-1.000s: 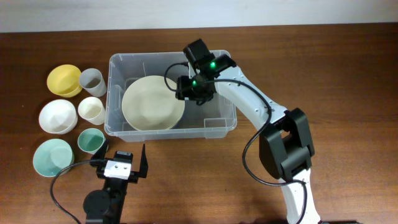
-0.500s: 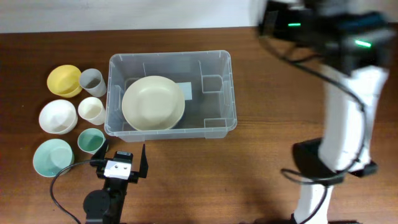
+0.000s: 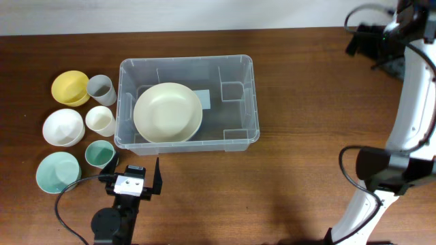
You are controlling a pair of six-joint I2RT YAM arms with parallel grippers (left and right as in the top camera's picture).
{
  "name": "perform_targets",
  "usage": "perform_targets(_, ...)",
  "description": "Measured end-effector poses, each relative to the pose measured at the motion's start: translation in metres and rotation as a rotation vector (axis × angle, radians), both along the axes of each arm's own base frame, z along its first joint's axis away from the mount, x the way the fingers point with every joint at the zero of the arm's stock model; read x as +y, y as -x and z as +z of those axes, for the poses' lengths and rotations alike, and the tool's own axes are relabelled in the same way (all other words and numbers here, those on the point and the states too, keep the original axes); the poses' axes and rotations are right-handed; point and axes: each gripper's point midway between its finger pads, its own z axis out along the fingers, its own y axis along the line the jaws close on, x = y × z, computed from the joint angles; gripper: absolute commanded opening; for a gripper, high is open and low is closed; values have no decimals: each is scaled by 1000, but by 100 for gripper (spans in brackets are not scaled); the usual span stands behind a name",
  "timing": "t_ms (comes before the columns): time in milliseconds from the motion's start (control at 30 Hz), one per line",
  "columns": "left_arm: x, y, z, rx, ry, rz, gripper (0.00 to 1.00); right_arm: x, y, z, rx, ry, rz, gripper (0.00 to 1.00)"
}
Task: Pack container
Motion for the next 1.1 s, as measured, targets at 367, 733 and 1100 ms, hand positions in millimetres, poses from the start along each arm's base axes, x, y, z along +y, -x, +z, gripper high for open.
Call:
perform_targets(367, 0, 0, 0, 0, 0, 0, 100, -65, 31, -100, 230, -46, -167, 99)
perform_targets(733, 0, 0, 0, 0, 0, 0, 100, -77, 39, -117, 255, -58, -200, 99)
perform_targets(1100, 0, 0, 0, 0, 0, 0, 100, -77, 39, -117, 255, -59, -202, 99)
